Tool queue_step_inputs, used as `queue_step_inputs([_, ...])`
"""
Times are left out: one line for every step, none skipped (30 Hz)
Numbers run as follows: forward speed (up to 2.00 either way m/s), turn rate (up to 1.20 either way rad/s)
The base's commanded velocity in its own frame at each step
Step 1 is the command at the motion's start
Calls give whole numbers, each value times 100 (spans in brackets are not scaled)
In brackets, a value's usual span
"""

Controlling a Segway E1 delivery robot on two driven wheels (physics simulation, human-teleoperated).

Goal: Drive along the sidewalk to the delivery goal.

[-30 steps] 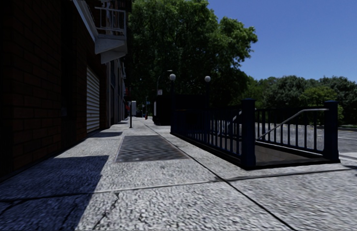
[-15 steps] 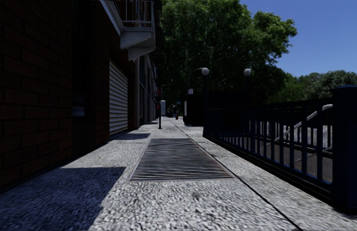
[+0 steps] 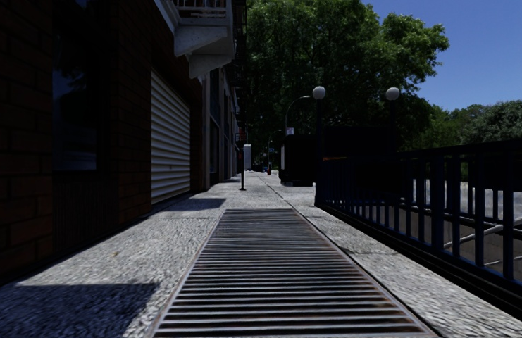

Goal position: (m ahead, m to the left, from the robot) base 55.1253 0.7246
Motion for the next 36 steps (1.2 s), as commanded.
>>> queue_step_inputs([200,0])
queue_step_inputs([200,0])
queue_step_inputs([200,0])
queue_step_inputs([200,0])
queue_step_inputs([200,0])
queue_step_inputs([200,0])
queue_step_inputs([200,0])
queue_step_inputs([200,0])
queue_step_inputs([200,0])
queue_step_inputs([200,0])
queue_step_inputs([200,0])
queue_step_inputs([200,0])
queue_step_inputs([200,0])
queue_step_inputs([200,0])
queue_step_inputs([200,0])
queue_step_inputs([200,0])
queue_step_inputs([200,0])
queue_step_inputs([200,0])
queue_step_inputs([200,0])
queue_step_inputs([200,0])
queue_step_inputs([200,0])
queue_step_inputs([200,0])
queue_step_inputs([200,0])
queue_step_inputs([200,0])
queue_step_inputs([200,0])
queue_step_inputs([200,0])
queue_step_inputs([200,0])
queue_step_inputs([200,0])
queue_step_inputs([200,0])
queue_step_inputs([200,0])
queue_step_inputs([200,0])
queue_step_inputs([200,0])
queue_step_inputs([200,0])
queue_step_inputs([200,0])
queue_step_inputs([200,0])
queue_step_inputs([200,0])
